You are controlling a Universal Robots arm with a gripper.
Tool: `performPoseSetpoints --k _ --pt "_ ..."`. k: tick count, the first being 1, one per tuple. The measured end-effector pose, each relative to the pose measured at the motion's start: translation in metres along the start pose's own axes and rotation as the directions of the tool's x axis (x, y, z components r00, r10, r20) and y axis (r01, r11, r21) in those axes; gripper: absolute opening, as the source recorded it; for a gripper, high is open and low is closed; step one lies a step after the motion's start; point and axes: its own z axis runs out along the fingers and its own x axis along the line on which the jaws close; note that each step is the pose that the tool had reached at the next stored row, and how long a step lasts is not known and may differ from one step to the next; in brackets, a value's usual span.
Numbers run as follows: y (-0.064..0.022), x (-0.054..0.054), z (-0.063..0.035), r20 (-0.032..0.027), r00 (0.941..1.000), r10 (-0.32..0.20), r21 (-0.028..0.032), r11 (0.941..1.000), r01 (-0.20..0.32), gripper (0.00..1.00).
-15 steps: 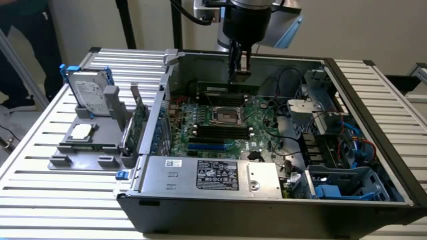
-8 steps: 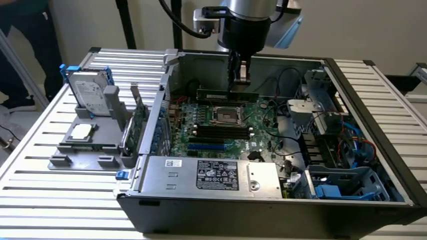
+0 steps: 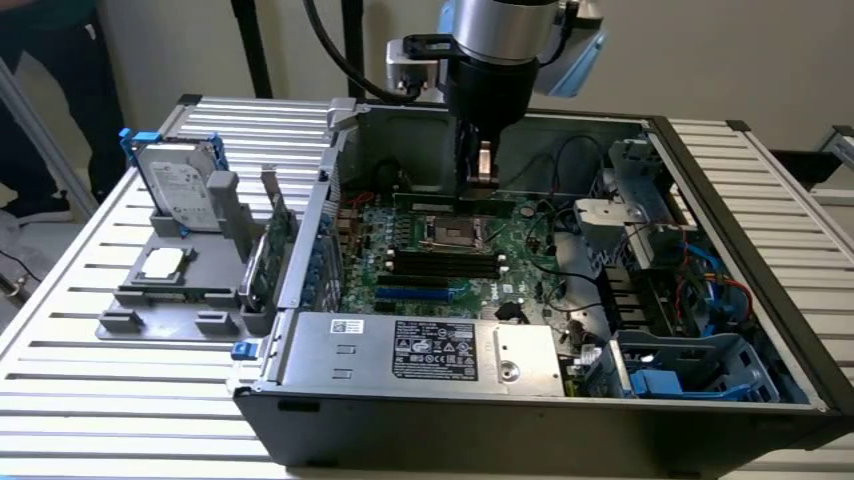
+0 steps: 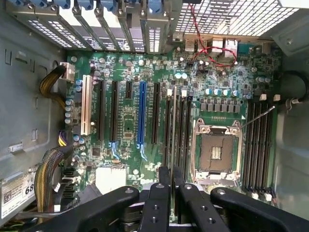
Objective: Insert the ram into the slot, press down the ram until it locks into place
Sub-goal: 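Insert the ram into the slot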
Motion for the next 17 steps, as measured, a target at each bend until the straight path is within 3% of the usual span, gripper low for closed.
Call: performPoseSetpoints --k 17 --pt "-0.0012 0.002 0.0308 0.0 1.0 0.0 0.0 1.0 0.0 0.14"
